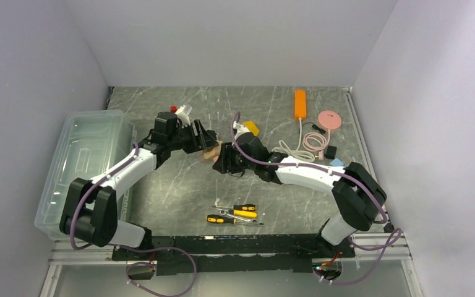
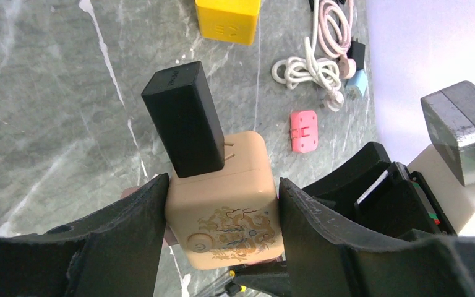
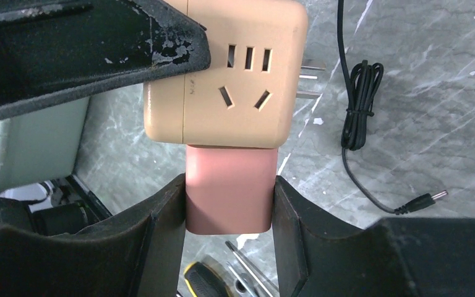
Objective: Pull the plug off the socket
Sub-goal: Remove the plug from the socket.
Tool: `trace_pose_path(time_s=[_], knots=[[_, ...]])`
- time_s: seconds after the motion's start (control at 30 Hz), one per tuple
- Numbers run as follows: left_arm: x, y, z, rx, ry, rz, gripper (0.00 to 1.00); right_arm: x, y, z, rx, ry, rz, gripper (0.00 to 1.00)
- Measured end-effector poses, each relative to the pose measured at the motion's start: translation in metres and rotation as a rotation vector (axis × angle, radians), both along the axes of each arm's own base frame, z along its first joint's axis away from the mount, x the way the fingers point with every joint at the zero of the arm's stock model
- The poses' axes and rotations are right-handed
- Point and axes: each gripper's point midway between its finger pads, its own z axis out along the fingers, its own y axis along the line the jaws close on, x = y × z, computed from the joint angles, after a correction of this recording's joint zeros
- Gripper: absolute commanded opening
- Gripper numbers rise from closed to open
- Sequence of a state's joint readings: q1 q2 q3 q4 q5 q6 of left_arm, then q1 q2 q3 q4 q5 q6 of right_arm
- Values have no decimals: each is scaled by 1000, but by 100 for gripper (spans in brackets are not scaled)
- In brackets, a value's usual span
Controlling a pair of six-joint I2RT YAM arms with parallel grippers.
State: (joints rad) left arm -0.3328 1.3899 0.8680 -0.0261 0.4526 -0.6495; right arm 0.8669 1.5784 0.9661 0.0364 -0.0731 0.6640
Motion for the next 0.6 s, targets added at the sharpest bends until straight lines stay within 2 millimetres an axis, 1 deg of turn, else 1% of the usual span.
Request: trace_pose_path(time_s=[0.1,0.2,0.6], knots=[[-3,-3,-3,-12,20,-15,0,-2,-5,-1,-10,-33,24,0],[-4,-6,-1,-28,27,-24,0,-3,-9,2,-22,-63,43,0],[-7,-9,1,-46,32,-44,0,-3,-16,3,-56,-117,94,0]])
